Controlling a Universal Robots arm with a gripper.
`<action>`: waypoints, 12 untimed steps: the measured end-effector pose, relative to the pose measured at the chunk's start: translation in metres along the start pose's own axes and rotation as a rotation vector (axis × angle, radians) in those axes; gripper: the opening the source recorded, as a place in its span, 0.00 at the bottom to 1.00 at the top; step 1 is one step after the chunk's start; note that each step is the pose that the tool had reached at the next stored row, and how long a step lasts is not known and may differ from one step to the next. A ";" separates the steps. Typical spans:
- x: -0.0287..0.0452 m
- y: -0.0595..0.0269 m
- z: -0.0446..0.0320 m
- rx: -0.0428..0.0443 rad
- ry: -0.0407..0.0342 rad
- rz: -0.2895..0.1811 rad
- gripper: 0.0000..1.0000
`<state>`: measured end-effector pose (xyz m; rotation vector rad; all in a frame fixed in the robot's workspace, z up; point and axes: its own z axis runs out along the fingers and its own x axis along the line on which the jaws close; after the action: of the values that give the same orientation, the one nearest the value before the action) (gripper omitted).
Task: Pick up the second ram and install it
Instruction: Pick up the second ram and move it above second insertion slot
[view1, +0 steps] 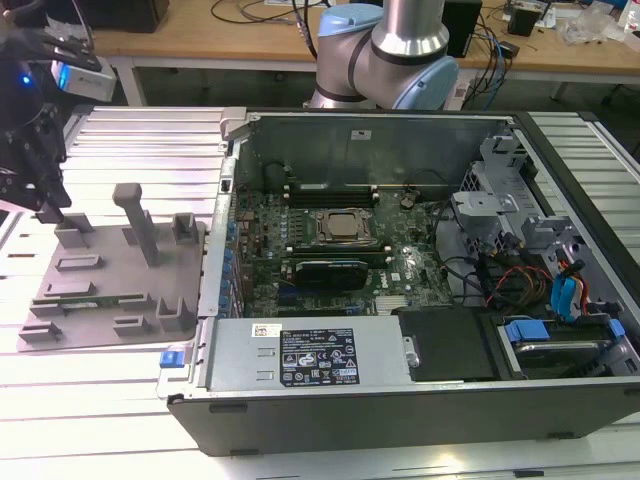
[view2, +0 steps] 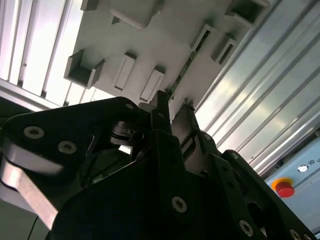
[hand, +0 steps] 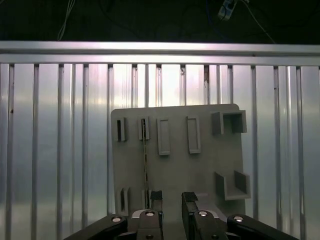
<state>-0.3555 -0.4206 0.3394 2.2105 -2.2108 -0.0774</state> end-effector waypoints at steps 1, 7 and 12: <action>0.0001 -0.0001 0.0009 0.0000 0.0000 0.000 0.28; 0.0005 -0.0003 0.0076 0.0001 0.0000 0.000 0.28; 0.0010 -0.0006 0.0130 0.0000 0.0000 0.000 0.28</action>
<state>-0.3555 -0.4213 0.3264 2.2105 -2.2109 -0.0774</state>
